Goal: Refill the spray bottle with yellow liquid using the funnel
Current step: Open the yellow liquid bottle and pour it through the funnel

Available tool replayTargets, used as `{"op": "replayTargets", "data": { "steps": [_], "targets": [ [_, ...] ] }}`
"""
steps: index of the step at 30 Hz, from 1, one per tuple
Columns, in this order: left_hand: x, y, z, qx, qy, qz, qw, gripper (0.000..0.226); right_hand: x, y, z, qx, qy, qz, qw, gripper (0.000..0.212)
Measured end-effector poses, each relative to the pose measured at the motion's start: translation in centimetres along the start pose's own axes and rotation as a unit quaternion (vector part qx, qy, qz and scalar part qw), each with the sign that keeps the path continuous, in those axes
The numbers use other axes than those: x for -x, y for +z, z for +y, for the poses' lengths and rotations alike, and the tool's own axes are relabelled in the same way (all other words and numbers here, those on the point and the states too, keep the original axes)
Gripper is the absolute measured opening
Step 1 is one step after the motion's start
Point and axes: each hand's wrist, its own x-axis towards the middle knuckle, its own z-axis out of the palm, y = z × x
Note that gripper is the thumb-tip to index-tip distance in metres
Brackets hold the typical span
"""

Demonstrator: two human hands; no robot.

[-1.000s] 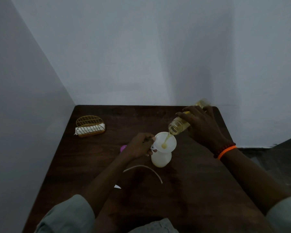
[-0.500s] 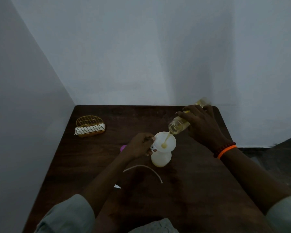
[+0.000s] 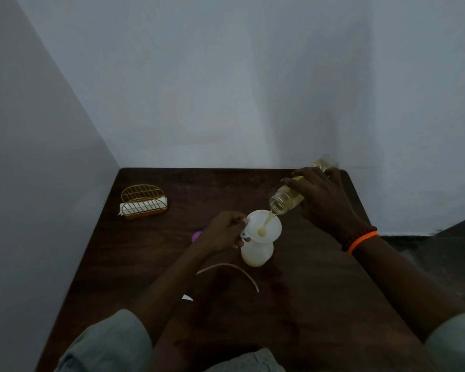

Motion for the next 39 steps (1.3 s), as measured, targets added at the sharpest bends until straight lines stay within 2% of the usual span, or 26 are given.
{"op": "replayTargets", "data": {
  "steps": [39],
  "targets": [
    [-0.28, -0.03, -0.43, -0.005, -0.005, 0.001, 1.000, 0.026, -0.13, -0.19, 0.00, 0.018, 0.001, -0.001, 1.000, 0.058]
  ]
}}
